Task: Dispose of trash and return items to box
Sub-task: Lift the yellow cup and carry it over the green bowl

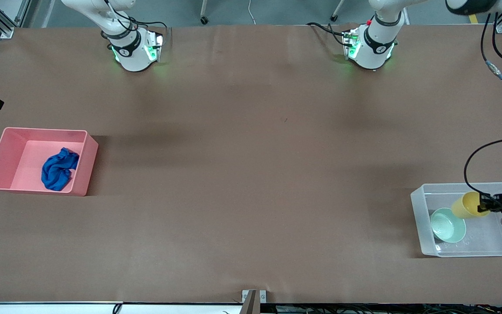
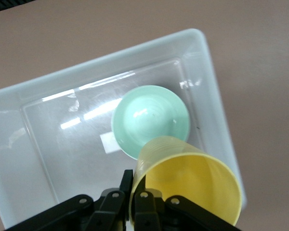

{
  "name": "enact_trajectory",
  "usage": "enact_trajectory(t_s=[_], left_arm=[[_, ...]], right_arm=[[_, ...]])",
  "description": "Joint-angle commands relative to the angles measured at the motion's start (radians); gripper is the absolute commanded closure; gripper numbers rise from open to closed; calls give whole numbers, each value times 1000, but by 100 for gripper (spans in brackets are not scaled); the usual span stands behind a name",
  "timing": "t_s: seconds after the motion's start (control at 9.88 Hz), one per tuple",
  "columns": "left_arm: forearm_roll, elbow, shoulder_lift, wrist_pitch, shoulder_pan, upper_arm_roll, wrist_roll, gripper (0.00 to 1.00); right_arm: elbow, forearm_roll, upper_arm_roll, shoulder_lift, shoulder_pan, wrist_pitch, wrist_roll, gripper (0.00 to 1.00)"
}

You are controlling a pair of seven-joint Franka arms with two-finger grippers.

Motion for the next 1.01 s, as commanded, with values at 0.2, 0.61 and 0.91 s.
enact_trajectory(t_s=[0.2,0.61,0.91], left_arm=[[17,64,152,115,-13,50,3,99],[8,46,168,139,-19,49,-46,98],[-14,33,186,140,-24,47,-51,91]], right_arm=[[-27,-9,6,-29,-6,1,-8,0],[-27,-9,6,-29,-6,1,-8,0],[-27,-9,6,-29,-6,3,-8,0]])
